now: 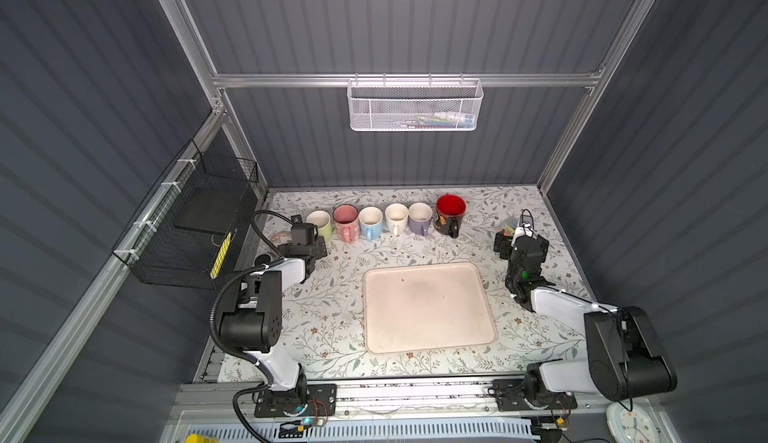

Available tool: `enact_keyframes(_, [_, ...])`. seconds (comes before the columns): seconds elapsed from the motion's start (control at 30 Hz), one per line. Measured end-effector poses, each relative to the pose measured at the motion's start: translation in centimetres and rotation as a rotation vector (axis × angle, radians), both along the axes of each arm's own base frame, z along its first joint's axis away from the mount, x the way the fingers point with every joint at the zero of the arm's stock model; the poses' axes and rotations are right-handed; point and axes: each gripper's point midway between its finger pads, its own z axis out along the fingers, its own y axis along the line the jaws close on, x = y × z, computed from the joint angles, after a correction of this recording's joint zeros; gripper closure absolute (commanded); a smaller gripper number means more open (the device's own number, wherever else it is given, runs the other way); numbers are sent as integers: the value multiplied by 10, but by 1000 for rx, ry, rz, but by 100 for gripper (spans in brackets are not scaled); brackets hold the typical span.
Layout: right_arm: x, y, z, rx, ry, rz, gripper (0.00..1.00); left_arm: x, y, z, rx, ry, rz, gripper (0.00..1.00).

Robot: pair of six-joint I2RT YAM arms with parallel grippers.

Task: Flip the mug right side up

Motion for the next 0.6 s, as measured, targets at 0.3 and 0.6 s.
enact_keyframes(0.3, [-29,2,6,3,-124,42,1,-32,-3,8,2,-143,-44,0])
enact_keyframes(0.6, [-66,0,-1,20,-212,59,1,-43,-17,5,-10,-253,-137,0])
